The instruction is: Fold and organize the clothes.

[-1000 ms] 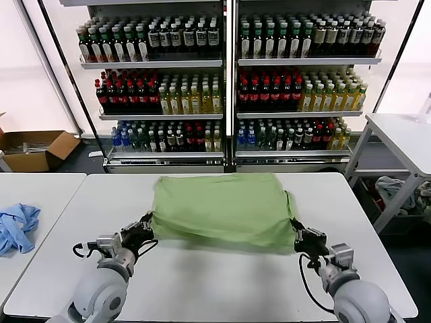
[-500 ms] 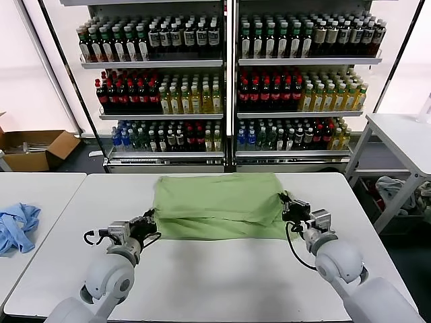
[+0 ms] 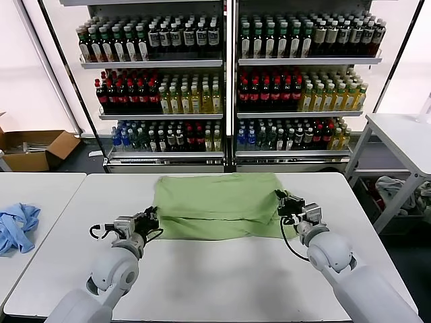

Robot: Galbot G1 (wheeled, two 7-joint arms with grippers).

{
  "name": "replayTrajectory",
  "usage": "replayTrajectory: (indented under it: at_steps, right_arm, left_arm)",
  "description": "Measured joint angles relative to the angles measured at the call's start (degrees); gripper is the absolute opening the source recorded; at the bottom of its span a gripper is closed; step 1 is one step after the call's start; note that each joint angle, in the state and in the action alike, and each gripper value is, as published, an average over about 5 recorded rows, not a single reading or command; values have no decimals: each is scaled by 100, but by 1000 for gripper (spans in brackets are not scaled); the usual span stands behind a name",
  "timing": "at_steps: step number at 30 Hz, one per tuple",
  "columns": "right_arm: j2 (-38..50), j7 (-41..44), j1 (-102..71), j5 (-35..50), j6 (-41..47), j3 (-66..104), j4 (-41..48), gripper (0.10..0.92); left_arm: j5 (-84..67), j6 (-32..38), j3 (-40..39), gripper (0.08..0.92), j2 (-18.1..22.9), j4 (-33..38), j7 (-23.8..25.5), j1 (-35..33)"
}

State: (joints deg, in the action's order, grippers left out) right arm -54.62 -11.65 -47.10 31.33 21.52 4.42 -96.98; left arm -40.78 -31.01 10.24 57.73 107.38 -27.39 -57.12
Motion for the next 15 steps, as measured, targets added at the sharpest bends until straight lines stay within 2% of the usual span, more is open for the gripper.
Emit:
replayTrajectory:
  at_steps: [7,15]
  right_arm:
    - [-86,-340,56,153,21,86,-62,526]
    - [237,-518,-685,546,129,414,-851,756]
  left_arm:
    - [100,50,36,481,-50,-11,-3,73]
    - [149,58,262,706,-242,403,129,-254]
